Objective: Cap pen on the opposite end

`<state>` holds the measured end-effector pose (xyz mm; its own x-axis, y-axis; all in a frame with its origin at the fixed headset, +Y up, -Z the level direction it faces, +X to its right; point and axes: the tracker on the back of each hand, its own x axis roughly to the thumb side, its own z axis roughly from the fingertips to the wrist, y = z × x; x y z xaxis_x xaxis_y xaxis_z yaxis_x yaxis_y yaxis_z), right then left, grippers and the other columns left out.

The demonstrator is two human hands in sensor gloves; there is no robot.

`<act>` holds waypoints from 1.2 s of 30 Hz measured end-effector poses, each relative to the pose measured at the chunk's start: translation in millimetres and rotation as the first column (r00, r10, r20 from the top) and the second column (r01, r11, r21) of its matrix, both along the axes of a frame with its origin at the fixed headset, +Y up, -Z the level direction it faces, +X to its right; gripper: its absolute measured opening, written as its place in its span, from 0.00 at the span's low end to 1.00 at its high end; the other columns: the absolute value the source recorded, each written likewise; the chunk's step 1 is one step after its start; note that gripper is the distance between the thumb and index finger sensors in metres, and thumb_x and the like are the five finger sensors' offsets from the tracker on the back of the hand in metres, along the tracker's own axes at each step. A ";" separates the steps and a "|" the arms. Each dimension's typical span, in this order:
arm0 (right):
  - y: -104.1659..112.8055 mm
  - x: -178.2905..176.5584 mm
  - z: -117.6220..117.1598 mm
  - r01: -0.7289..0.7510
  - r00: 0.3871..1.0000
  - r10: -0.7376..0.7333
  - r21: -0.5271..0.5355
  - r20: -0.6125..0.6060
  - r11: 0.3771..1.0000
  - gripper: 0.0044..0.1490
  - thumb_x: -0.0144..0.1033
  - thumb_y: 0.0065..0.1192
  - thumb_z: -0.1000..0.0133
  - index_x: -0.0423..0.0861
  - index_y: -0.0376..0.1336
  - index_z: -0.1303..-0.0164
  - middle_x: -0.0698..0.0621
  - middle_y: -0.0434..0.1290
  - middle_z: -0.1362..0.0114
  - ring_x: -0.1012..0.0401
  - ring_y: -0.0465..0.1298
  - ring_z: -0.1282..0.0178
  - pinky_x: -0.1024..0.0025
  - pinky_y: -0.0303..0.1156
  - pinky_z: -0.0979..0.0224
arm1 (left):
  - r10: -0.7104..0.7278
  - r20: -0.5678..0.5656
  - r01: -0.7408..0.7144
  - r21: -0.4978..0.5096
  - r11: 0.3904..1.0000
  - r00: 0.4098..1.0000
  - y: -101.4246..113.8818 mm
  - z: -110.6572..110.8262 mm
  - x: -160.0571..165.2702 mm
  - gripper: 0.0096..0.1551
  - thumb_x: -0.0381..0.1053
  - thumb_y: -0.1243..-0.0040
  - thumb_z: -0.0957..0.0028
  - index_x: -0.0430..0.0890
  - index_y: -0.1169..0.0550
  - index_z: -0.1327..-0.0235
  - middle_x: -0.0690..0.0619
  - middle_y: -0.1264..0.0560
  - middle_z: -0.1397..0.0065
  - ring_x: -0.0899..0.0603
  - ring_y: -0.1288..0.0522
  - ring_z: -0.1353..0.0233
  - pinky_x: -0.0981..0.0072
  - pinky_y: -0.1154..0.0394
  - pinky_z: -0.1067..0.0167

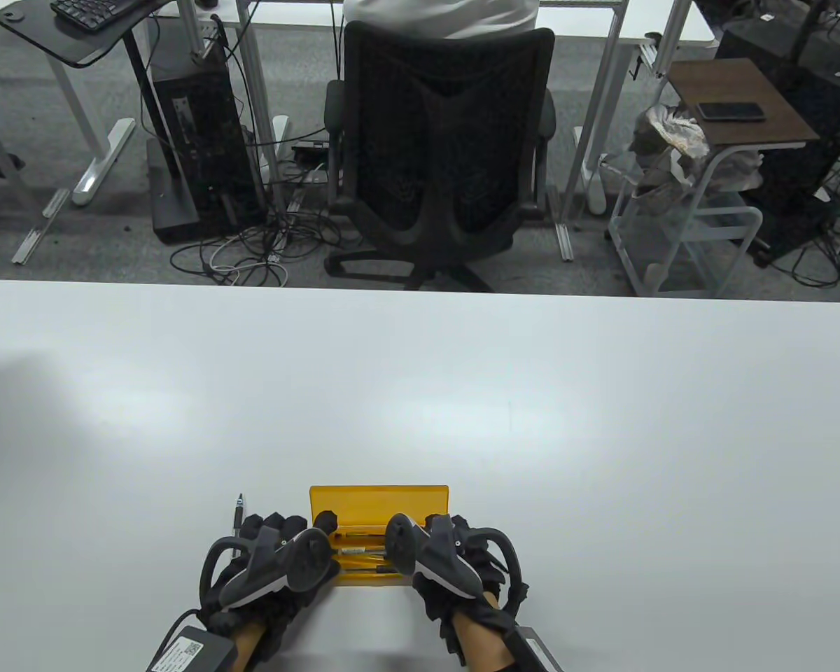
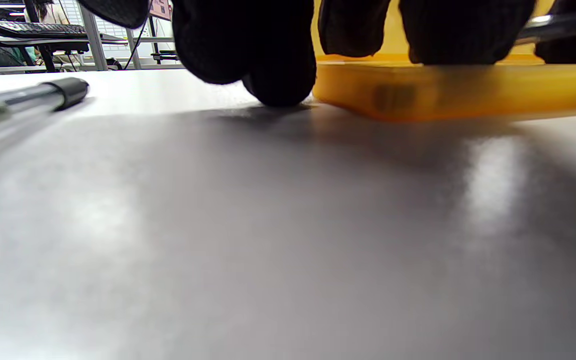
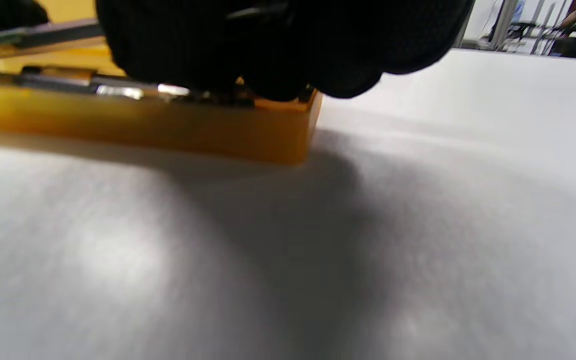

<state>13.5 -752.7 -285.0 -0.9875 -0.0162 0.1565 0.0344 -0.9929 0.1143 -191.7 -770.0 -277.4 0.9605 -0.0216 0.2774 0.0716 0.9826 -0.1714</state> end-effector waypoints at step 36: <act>45.8 6.4 24.5 0.788 0.575 -0.816 -0.311 0.061 0.532 0.30 0.42 0.56 0.50 0.42 0.73 0.43 0.45 0.83 0.55 0.61 0.83 0.66 0.63 0.81 0.59 | 0.984 -0.177 -0.999 -0.044 0.026 0.034 51.2 34.8 -27.9 0.27 0.48 0.39 0.41 0.49 0.32 0.29 0.44 0.24 0.28 0.43 0.23 0.36 0.35 0.40 0.26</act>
